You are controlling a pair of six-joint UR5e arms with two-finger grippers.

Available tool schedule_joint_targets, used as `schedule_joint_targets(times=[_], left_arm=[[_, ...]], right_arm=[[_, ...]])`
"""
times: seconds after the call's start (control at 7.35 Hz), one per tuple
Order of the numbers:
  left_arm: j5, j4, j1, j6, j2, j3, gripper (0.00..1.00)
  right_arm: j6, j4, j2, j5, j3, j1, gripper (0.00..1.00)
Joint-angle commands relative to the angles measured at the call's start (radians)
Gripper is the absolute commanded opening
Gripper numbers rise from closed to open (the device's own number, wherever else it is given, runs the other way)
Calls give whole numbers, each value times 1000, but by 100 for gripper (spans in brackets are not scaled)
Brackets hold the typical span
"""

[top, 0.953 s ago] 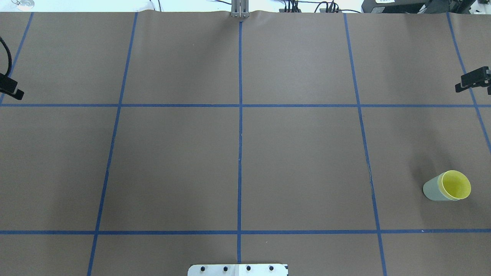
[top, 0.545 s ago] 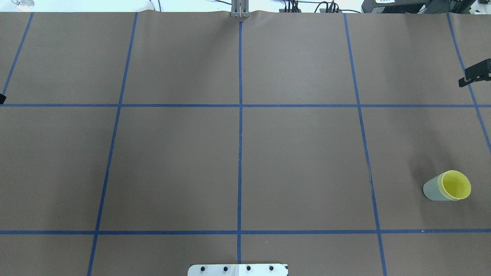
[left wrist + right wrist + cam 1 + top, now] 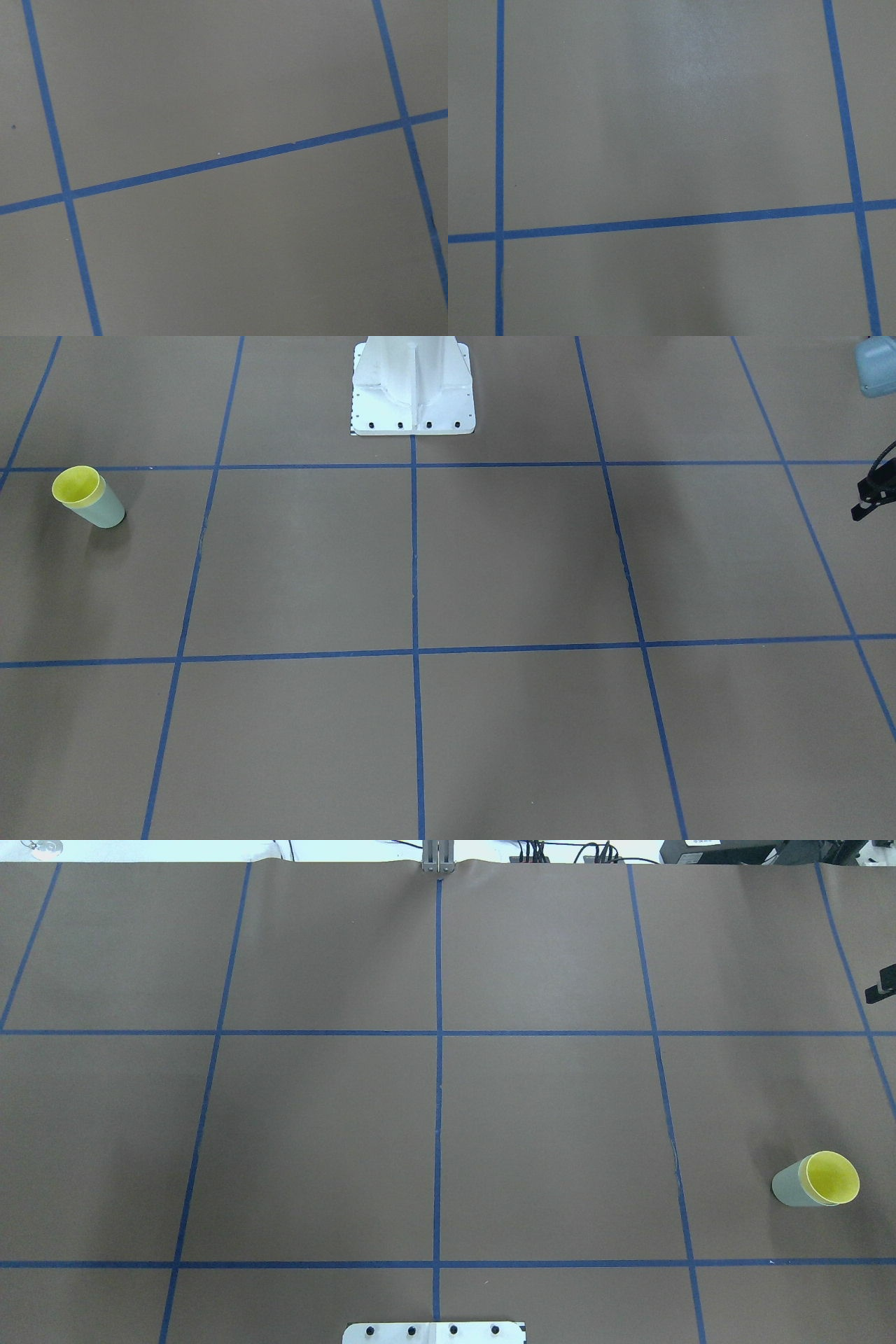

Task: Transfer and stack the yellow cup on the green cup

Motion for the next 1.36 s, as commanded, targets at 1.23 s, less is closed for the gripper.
schedule_joint_targets(times=[1.23], left_arm=[[-19, -17, -26, 11, 117, -1, 100]], right_arm=[[-41, -5, -20, -4, -7, 18, 100]])
